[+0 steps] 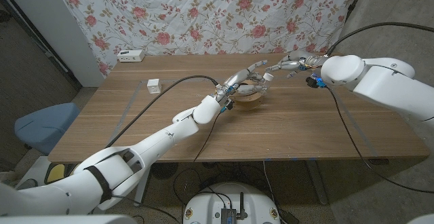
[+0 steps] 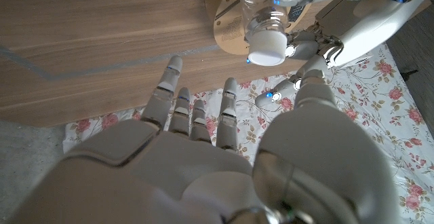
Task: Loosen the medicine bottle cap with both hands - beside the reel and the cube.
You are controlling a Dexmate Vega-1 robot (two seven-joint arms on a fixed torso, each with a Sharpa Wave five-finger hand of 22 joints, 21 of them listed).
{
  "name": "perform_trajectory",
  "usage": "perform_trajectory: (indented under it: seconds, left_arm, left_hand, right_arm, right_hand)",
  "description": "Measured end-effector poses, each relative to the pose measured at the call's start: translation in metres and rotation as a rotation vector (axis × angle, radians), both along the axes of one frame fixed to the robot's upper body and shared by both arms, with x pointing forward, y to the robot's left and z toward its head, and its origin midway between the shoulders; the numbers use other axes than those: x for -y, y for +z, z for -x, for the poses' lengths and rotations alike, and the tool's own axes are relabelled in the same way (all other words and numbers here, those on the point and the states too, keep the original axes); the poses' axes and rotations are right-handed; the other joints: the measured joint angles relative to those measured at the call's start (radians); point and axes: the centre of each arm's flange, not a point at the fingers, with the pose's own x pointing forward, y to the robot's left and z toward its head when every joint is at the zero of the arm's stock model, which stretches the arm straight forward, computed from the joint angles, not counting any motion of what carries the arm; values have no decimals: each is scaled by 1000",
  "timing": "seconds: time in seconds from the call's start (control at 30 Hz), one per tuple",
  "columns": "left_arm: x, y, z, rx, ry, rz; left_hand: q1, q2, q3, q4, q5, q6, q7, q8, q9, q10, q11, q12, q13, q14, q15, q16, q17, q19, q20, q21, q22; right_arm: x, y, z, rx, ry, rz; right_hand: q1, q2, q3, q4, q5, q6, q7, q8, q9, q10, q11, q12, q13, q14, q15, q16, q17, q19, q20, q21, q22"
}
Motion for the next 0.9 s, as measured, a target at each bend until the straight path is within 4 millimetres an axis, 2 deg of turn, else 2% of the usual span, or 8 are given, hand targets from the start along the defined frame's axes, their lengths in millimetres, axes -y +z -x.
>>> perform_trajectory:
  seconds: [0.1, 0.23, 0.33, 0.63, 0.73, 0.9]
  left_arm:
    - [0, 0, 0, 3, 1, 0]
    - [0, 0, 0, 8, 0, 4]
    - [0, 0, 0, 9, 0, 3]
    - [1, 0, -1, 12, 1, 3]
    - [1, 0, -1, 13, 0, 3]
    - [1, 0, -2, 13, 1, 1]
  left_hand:
    - [0, 0, 0, 0, 0, 0, 0, 0, 0, 0, 0, 0, 0, 0, 0, 0, 0, 0, 0, 0, 0]
    - [0, 0, 0, 0, 0, 0, 0, 0, 0, 0, 0, 0, 0, 0, 0, 0, 0, 0, 0, 0, 0]
    - [0, 0, 0, 0, 0, 0, 0, 0, 0, 0, 0, 0, 0, 0, 0, 0, 0, 0, 0, 0, 0]
    - [5, 0, -1, -1, 3, 0, 0, 0, 0, 0, 0, 0, 0, 0, 0, 0, 0, 0, 0, 0, 0]
    - [5, 0, -1, -1, 3, 0, 0, 0, 0, 0, 0, 0, 0, 0, 0, 0, 0, 0, 0, 0, 0]
    - [5, 0, -2, -1, 3, 0, 0, 0, 0, 0, 0, 3, 0, 0, 0, 0, 0, 0, 0, 0, 0]
  right_arm:
    - [1, -1, 0, -18, -3, -2]
    - [0, 1, 0, -33, -3, -9]
    - [0, 0, -1, -49, -3, -13]
    - [0, -1, -2, -85, -4, -20]
    - [-1, -1, -3, -92, -4, -22]
    - [-3, -1, -5, -101, -6, -22]
  right_hand:
    - [-27, -12, -8, 5, 1, 10, 10, 4, 4, 8, 7, 0, 0, 14, -3, 0, 0, 0, 0, 0, 0]
    - [-37, -15, -13, 0, 1, 17, 18, 8, 7, 11, 3, 0, 0, 18, 1, 0, -3, 0, 0, 0, 0]
    - [-49, -18, -17, 5, 7, 8, 37, 8, 9, 18, 4, 0, 0, 24, 0, 1, -3, 8, -1, 0, 0]
    - [-56, -19, -19, 3, 7, 12, 40, 8, 13, 24, 5, 0, -2, 33, 1, 4, -3, 21, -2, 5, 0]
    - [-56, -19, -20, 1, 15, 23, 44, 16, 17, 30, 6, 0, -3, 40, 2, 4, -2, 29, -2, 5, 0]
    - [-56, -19, -15, -11, 16, 41, 40, 24, 23, 33, 3, 0, -3, 45, 0, 4, -2, 34, 3, 5, 0]
